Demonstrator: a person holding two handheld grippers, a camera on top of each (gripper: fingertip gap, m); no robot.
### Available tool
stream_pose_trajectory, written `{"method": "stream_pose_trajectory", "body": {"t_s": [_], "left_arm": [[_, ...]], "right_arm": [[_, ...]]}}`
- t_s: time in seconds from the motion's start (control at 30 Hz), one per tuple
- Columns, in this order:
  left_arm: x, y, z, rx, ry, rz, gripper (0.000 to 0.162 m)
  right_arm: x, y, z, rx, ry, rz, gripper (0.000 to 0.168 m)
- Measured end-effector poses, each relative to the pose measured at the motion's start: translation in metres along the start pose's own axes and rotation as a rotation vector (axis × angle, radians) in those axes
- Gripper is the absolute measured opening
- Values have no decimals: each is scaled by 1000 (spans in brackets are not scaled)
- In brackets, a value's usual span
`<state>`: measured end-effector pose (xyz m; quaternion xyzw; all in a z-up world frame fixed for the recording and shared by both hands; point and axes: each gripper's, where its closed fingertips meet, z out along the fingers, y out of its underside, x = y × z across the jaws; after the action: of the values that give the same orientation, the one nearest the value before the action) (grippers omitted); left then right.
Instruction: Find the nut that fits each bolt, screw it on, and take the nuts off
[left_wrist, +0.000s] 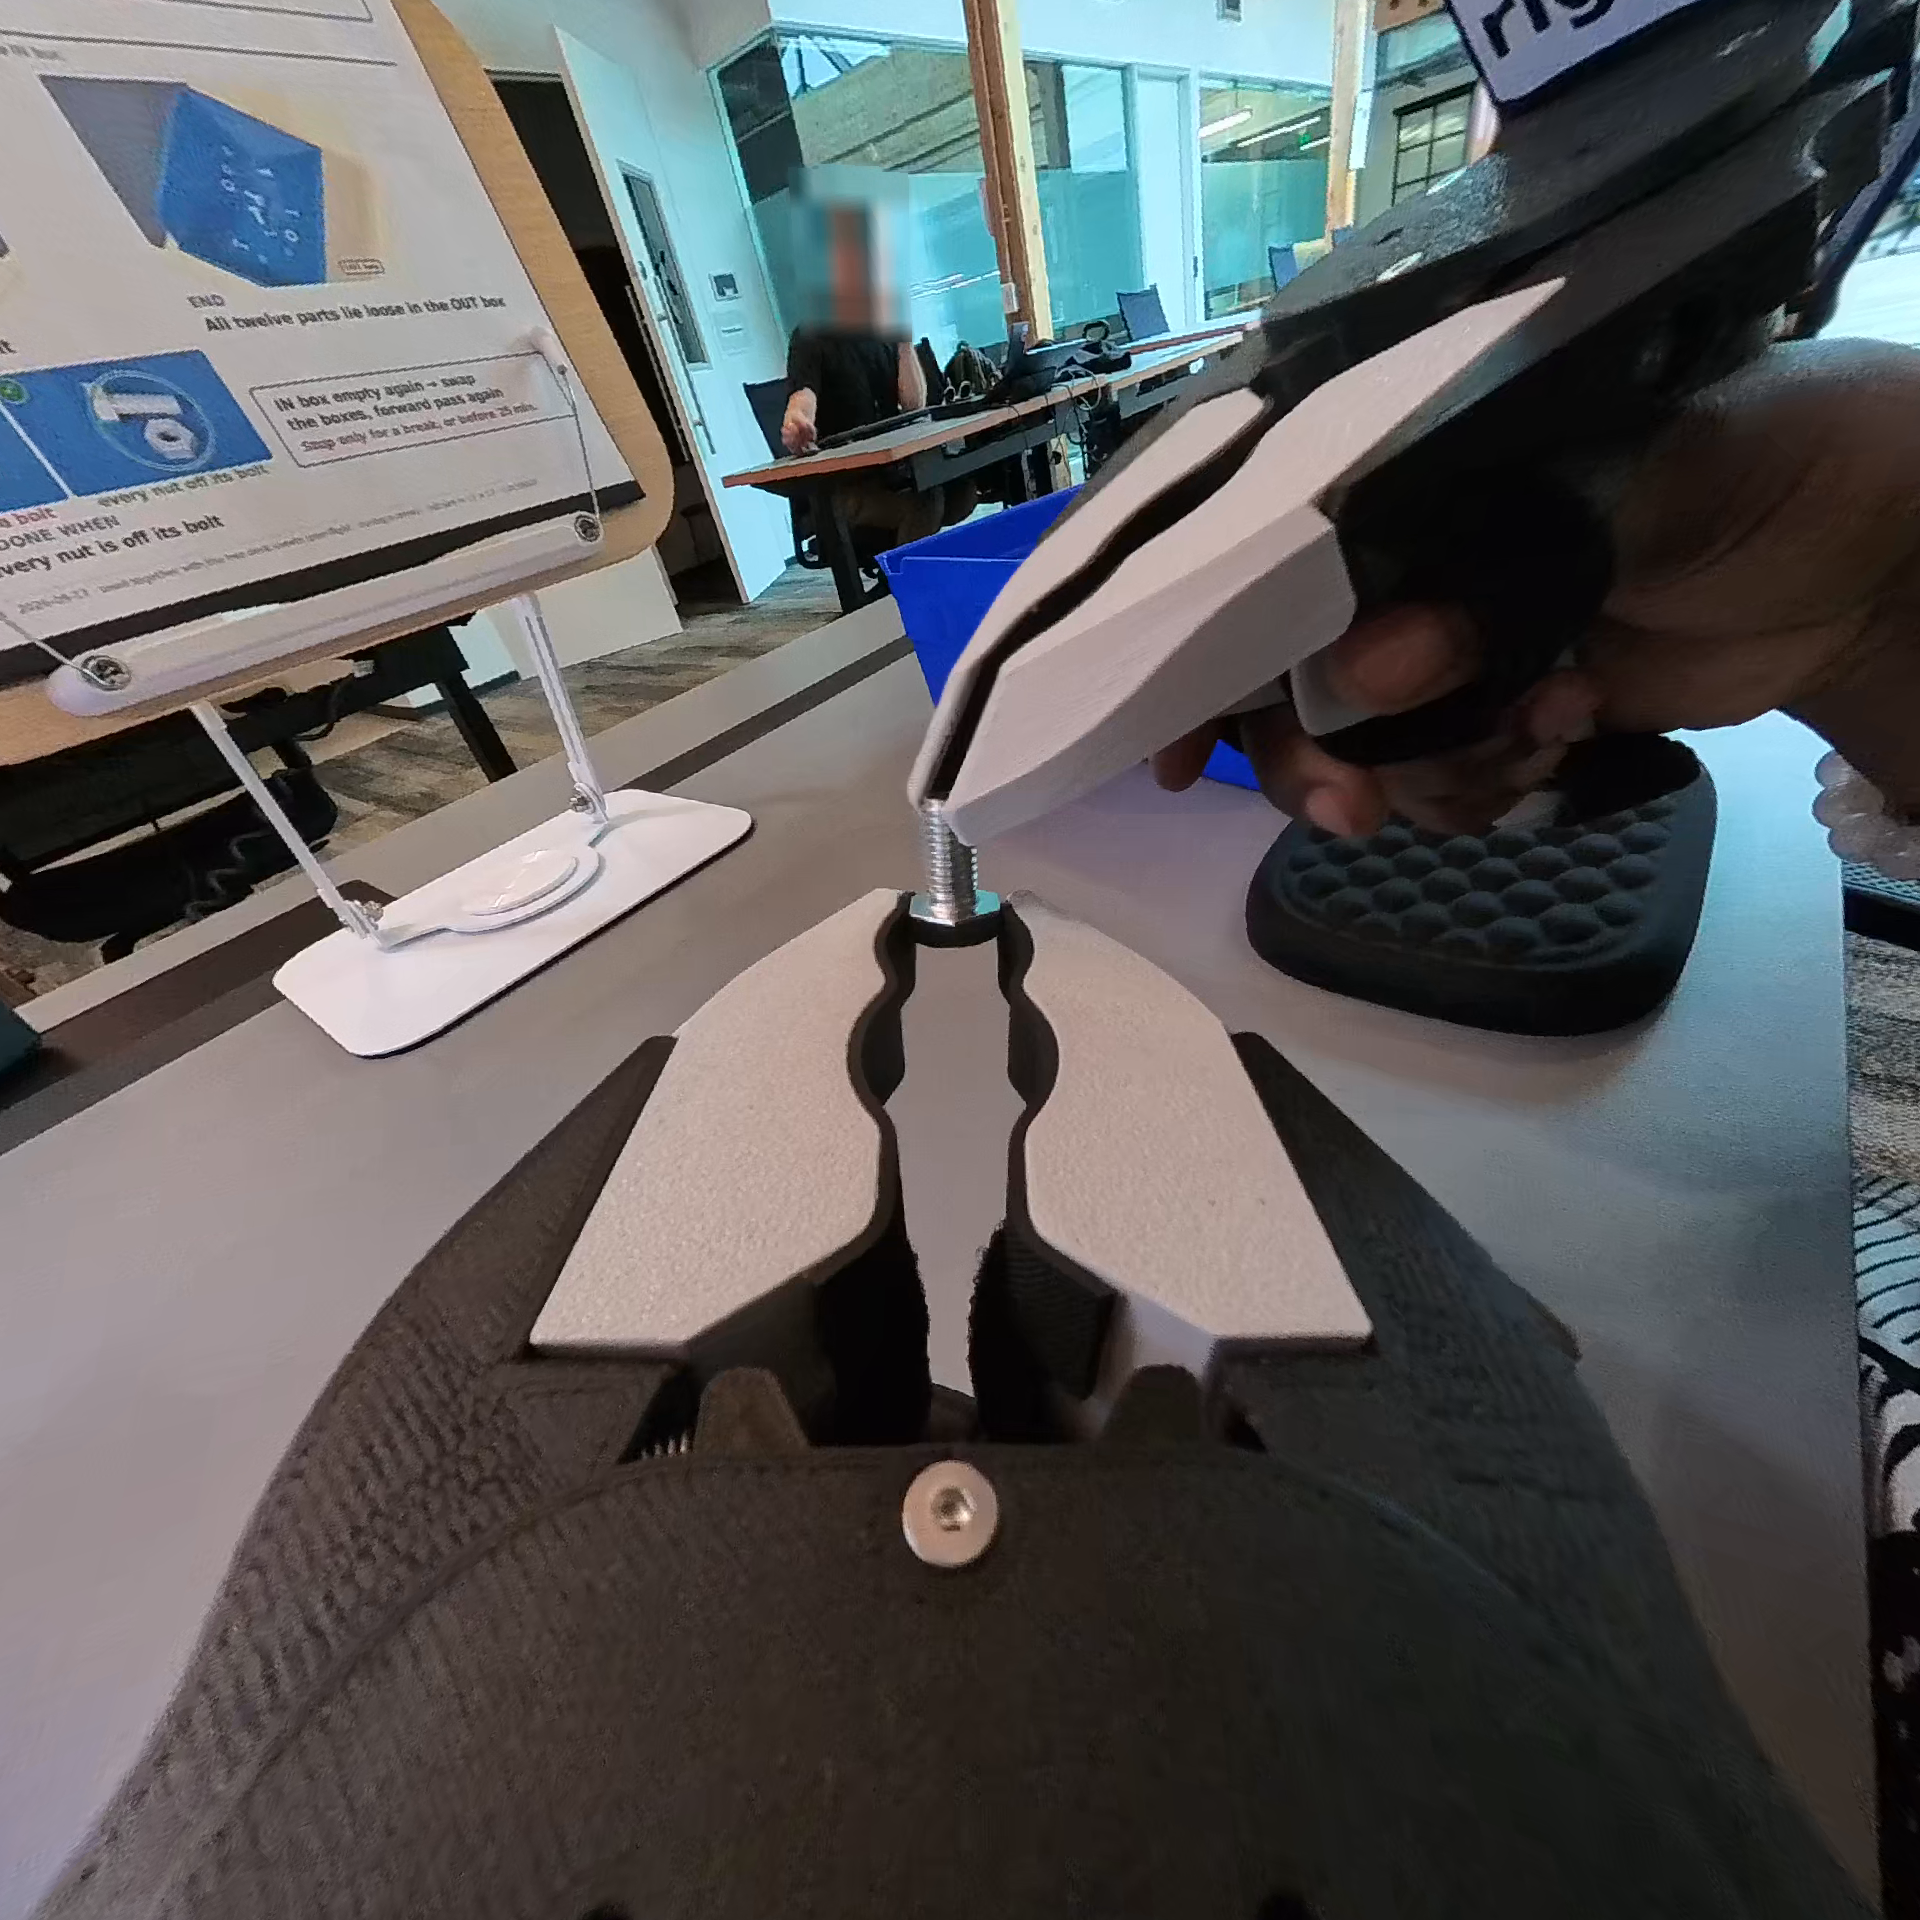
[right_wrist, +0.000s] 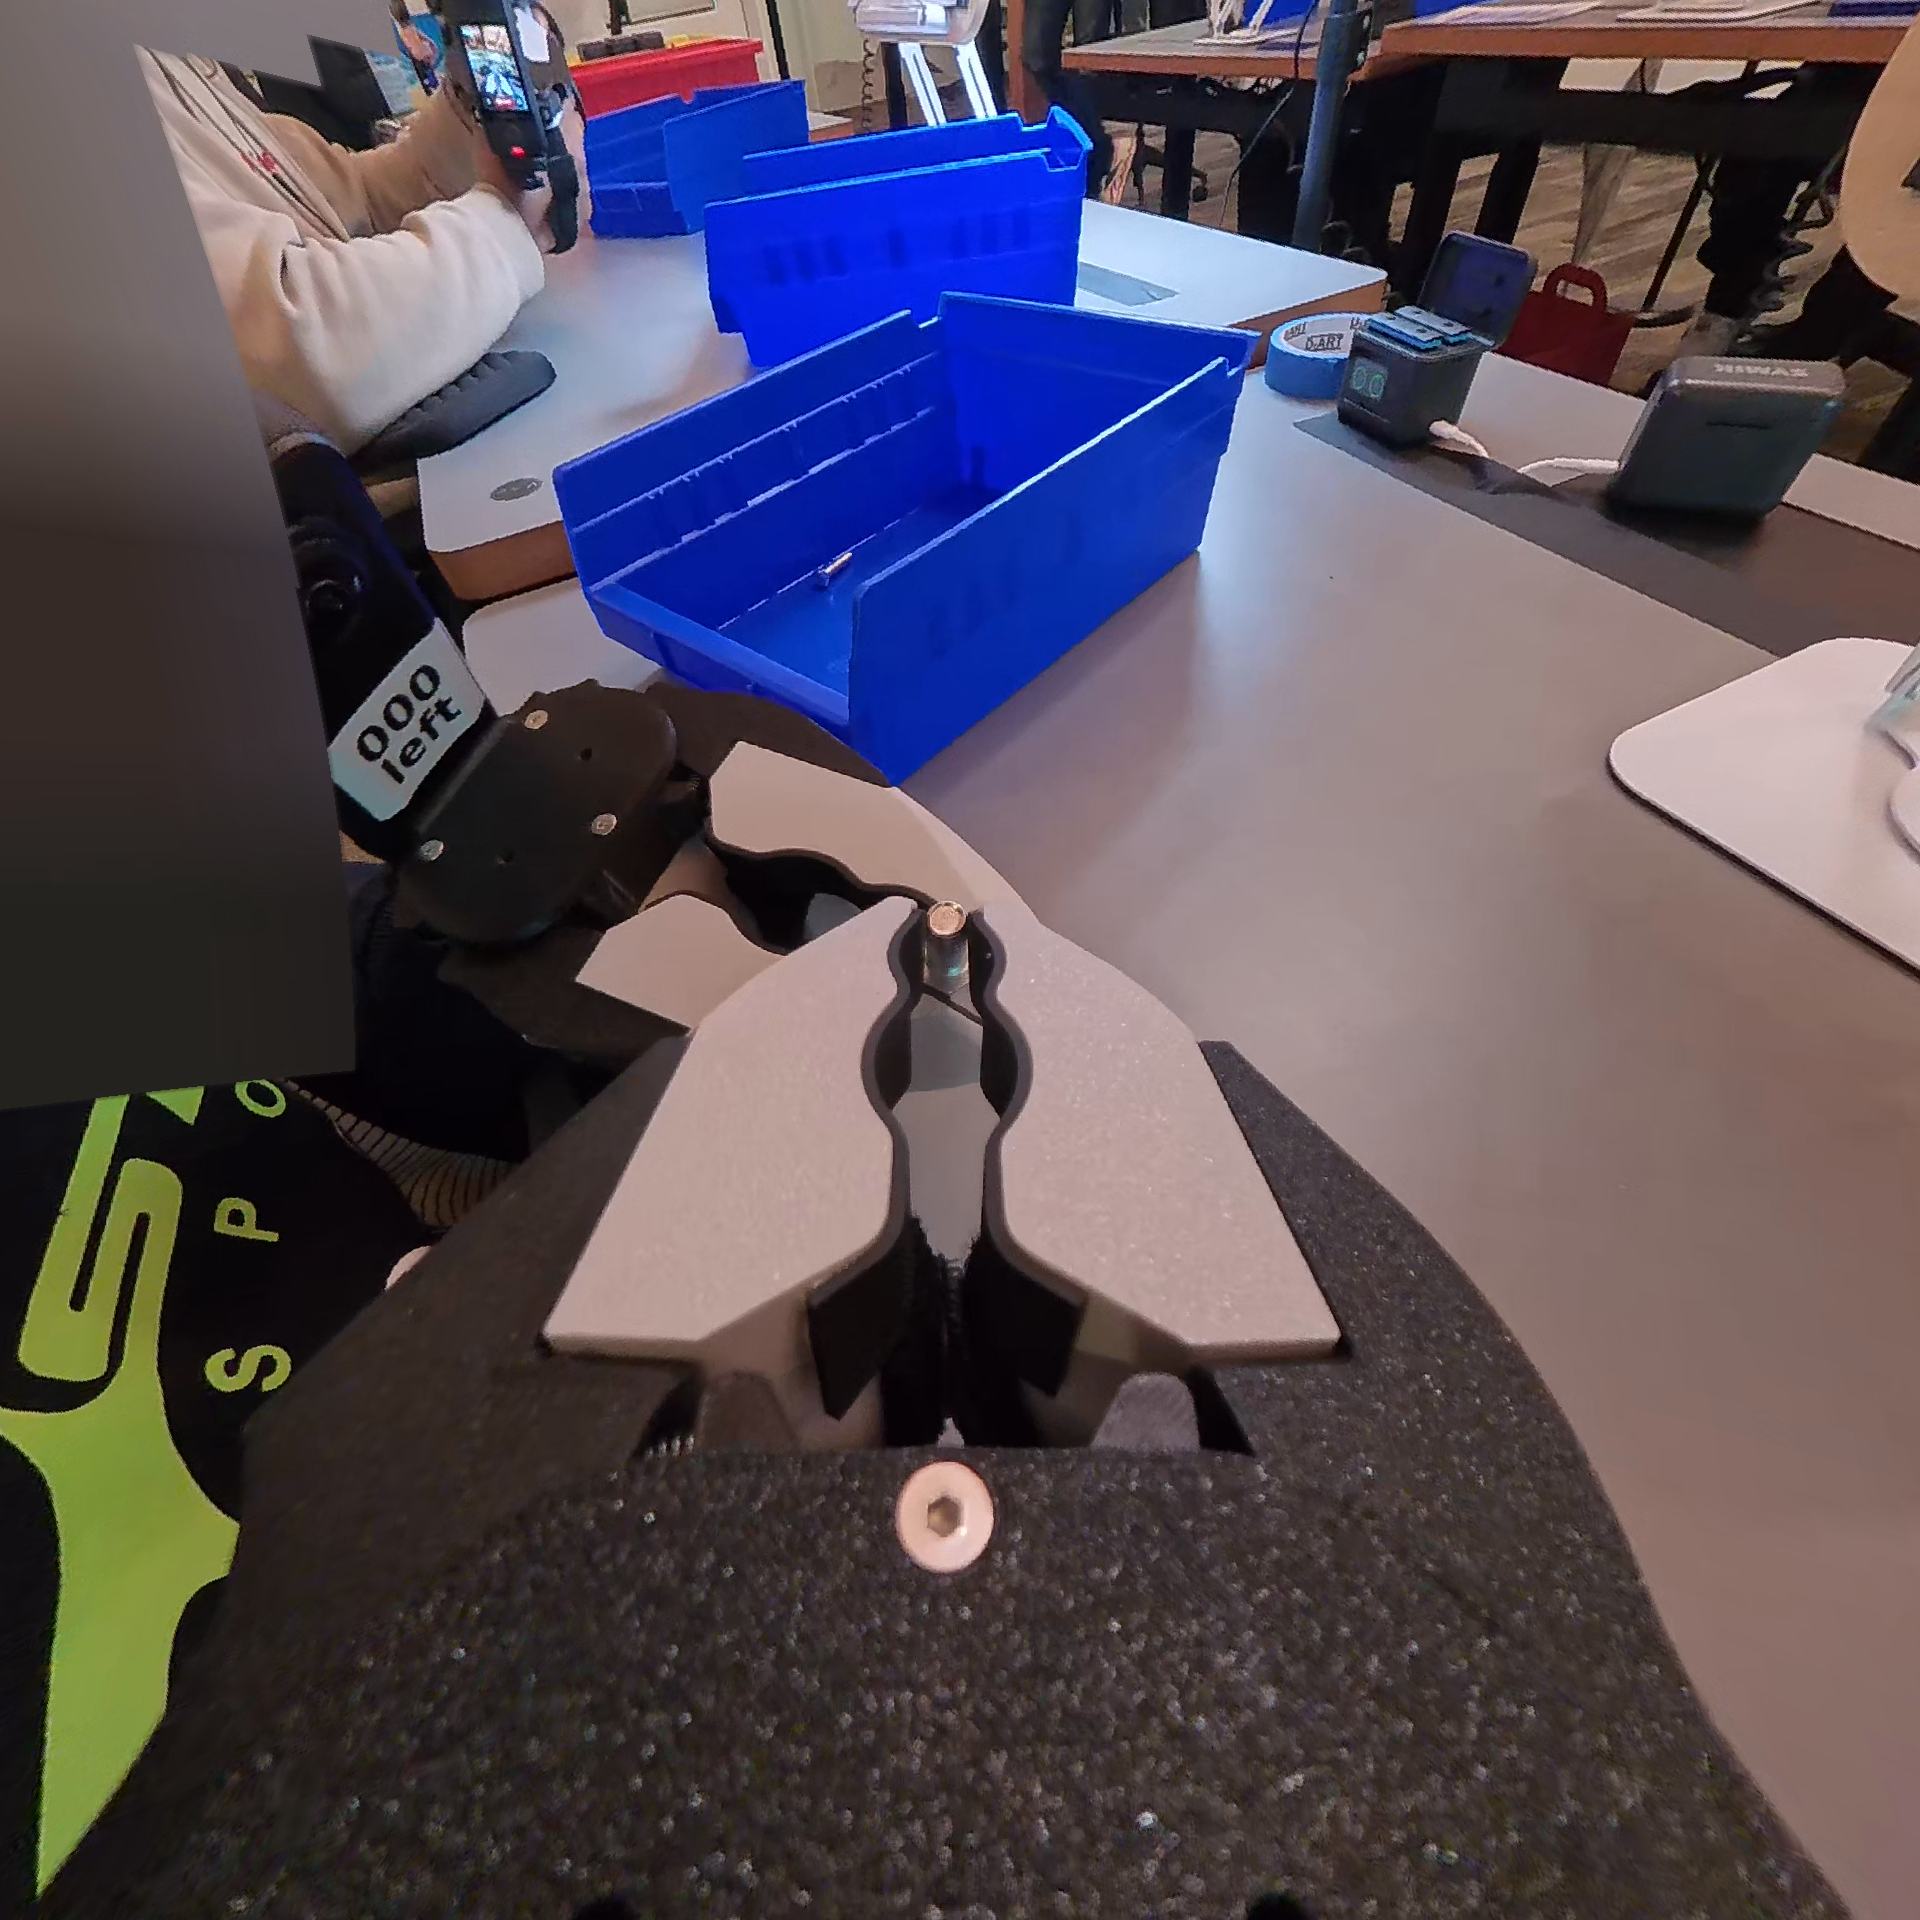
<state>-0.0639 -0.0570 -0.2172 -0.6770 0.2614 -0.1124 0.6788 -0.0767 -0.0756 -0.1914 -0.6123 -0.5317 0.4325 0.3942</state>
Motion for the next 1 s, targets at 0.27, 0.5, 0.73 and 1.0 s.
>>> {"method": "stream_pose_trajectory", "body": {"t_s": [0.27, 0.5, 0.73, 1.0], "left_arm": [[-16, -7, -14, 78, 37, -135, 15], [-18, -6, -20, 103, 74, -171, 15], [-13, -5, -19, 98, 108, -161, 15], [-13, -6, -20, 106, 117, -172, 15]], "right_arm": [[11, 29, -8, -118, -58, -52, 35], [17, 123, 5, -527, -137, -195, 30], [15, 129, 5, -608, -310, -460, 24], [19, 132, 10, -742, -446, -580, 20]]}}
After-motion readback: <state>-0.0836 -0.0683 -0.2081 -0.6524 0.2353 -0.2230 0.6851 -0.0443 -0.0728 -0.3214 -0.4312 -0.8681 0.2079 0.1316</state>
